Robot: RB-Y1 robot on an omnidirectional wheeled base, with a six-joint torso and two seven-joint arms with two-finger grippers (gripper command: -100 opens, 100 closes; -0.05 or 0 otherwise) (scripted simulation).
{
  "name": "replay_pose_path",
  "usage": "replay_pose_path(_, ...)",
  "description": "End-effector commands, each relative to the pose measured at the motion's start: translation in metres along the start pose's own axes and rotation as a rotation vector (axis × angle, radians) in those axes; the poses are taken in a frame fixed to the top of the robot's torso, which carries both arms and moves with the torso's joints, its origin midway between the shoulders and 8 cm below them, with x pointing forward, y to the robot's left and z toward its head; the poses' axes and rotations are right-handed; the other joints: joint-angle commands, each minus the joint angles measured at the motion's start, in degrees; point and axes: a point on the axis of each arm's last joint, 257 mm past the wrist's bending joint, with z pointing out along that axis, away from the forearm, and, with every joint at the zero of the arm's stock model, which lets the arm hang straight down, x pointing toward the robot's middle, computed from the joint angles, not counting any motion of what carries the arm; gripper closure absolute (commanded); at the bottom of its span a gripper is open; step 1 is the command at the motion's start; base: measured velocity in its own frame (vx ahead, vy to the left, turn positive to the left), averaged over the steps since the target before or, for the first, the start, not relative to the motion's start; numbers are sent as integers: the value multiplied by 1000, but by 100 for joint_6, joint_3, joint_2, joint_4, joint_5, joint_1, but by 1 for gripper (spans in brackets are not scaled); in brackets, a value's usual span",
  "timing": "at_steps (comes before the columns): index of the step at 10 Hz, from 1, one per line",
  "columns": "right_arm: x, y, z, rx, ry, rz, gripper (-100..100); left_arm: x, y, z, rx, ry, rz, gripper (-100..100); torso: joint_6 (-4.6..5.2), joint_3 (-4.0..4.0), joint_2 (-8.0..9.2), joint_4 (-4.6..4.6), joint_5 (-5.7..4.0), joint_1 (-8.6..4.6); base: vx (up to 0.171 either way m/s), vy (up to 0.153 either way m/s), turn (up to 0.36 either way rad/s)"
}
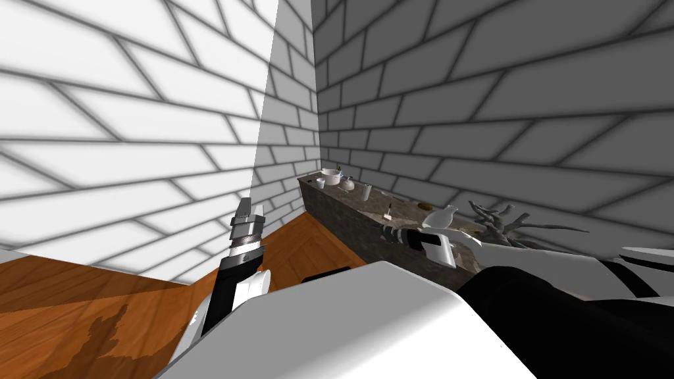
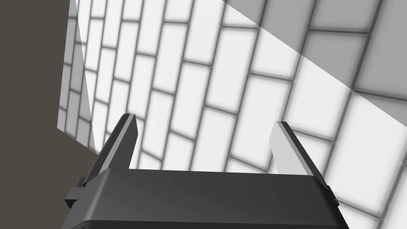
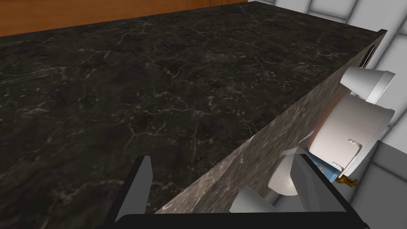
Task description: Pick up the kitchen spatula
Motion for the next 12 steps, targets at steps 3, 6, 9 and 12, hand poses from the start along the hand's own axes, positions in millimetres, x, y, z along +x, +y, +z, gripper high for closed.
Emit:
replay_pose_path(3,-16,-29,-10,108,-20,-5,-100,0,0,0,0,0,0,0,0,-6,-10,-3,-2,-6,56,-40,82)
replay_pose_path(6,-37,-78,-31,273,-60,17,-100,0,0,0,0,0,0,0,1,-4,-6,-2,-2,-3,59,-50,151)
replay_pose_path(9,-50,-101,-47,361,-82,12,-100,0,0,0,0,0,0,0,3,-1,-1,0,-2,2,55,-45,82)
replay_pose_path(12,-64,-112,-57,417,-110,12,-100,0,0,0,0,0,0,0,-3,-13,-22,-5,-3,-10,84,-66,122)
